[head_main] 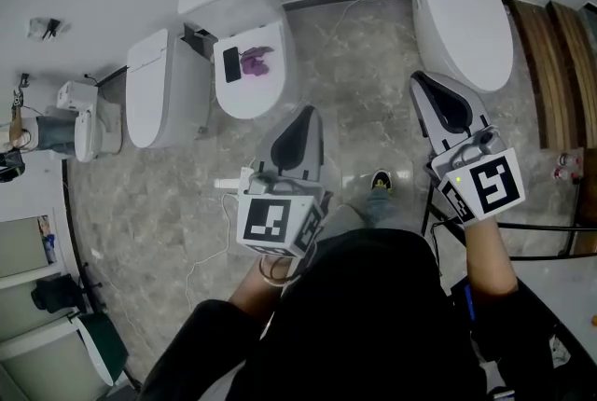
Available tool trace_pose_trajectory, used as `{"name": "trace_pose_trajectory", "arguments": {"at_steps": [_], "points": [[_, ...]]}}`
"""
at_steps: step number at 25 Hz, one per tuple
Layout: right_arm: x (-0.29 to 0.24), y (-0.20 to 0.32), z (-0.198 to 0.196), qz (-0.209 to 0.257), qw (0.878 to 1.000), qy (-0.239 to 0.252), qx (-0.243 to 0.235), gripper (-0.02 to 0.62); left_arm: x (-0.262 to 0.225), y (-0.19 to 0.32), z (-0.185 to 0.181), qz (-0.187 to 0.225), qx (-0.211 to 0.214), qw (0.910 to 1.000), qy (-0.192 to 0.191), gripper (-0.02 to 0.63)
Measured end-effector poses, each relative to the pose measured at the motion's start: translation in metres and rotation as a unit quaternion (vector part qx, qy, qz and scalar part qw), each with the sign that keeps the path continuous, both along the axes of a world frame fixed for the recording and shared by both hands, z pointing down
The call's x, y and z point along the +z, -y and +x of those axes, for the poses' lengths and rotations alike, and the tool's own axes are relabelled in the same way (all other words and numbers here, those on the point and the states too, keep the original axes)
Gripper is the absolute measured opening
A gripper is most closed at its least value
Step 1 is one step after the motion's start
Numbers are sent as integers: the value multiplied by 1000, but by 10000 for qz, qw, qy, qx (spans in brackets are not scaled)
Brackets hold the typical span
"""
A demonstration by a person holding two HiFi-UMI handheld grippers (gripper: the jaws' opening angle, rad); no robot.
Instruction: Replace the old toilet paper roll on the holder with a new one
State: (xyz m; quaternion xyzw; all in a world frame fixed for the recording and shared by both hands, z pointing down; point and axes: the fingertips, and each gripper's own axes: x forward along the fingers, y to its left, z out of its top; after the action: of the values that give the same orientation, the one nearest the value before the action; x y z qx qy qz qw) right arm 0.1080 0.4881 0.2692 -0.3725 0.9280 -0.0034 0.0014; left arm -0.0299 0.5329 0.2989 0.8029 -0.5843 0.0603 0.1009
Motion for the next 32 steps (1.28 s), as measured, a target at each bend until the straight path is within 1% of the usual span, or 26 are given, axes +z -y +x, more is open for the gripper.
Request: {"name": "trace_pose_trajectory", "arguments": {"at_steps": [7, 17, 23, 32], "points": [[5, 15, 8, -85, 9999, 122, 60, 21, -1, 13, 8, -9, -17, 10000, -7, 23], [11, 36, -4, -196, 9998, 50, 93, 21, 2, 43, 7, -16, 231, 9996, -138, 23], [14, 59, -27, -224, 9996, -66, 136, 21, 3, 69, -12, 5, 356, 9992, -176, 23], [11, 102, -70, -218, 9990, -360, 162, 21, 2, 113, -51, 95, 480, 9980, -390, 23]]}}
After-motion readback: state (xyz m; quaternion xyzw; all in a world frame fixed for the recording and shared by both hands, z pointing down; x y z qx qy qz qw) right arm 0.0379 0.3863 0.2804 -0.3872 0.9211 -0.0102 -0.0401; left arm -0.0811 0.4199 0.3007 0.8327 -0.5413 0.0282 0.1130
